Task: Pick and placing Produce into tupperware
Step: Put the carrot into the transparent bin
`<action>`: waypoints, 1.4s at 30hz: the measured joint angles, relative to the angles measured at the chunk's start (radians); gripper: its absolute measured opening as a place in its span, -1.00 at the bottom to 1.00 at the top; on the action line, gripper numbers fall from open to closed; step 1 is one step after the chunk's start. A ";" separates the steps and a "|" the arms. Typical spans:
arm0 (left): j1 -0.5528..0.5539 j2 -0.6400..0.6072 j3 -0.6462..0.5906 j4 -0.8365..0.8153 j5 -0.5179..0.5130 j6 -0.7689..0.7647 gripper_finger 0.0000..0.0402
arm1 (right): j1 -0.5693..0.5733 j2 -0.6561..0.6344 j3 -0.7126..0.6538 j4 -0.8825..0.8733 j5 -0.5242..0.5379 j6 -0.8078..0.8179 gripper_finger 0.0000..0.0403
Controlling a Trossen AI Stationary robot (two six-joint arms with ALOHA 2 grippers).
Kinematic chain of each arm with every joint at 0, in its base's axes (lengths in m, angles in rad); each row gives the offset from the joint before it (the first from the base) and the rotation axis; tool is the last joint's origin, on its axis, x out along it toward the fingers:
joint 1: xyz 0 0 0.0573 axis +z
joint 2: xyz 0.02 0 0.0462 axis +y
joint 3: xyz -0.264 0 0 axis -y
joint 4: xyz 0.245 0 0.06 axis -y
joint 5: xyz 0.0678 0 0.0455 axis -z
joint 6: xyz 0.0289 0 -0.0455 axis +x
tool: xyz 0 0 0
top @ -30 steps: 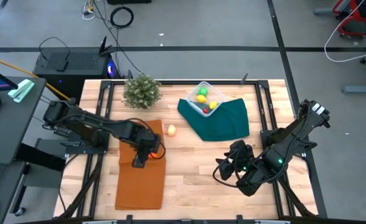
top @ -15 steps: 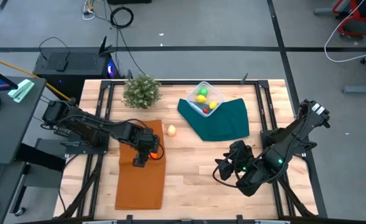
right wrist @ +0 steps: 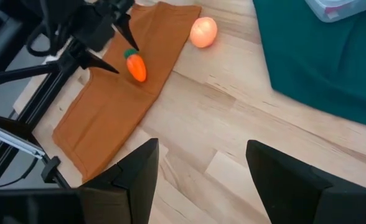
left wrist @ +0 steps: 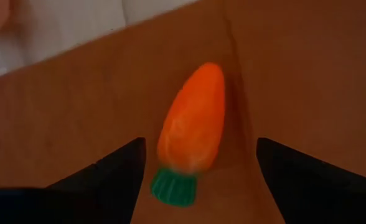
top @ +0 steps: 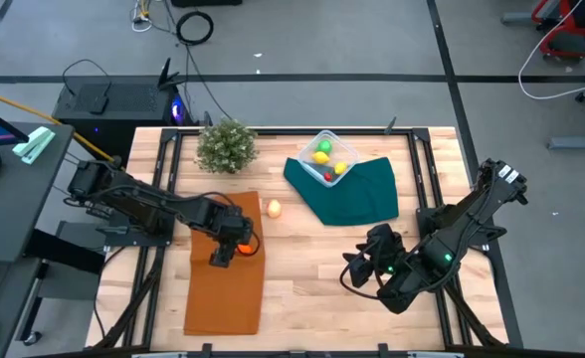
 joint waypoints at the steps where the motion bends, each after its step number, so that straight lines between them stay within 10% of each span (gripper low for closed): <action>1: 0.000 0.000 -0.012 0.011 -0.006 -0.003 0.56 | 0.000 0.000 0.000 0.002 0.005 0.000 0.03; 21: 0.000 0.002 -0.111 0.169 -0.002 -0.019 0.55 | 0.000 0.000 0.000 0.025 0.010 0.000 0.03; 42: 0.000 0.086 -0.110 0.202 0.031 -0.003 -0.01 | 0.000 0.000 0.000 0.024 0.011 0.013 0.03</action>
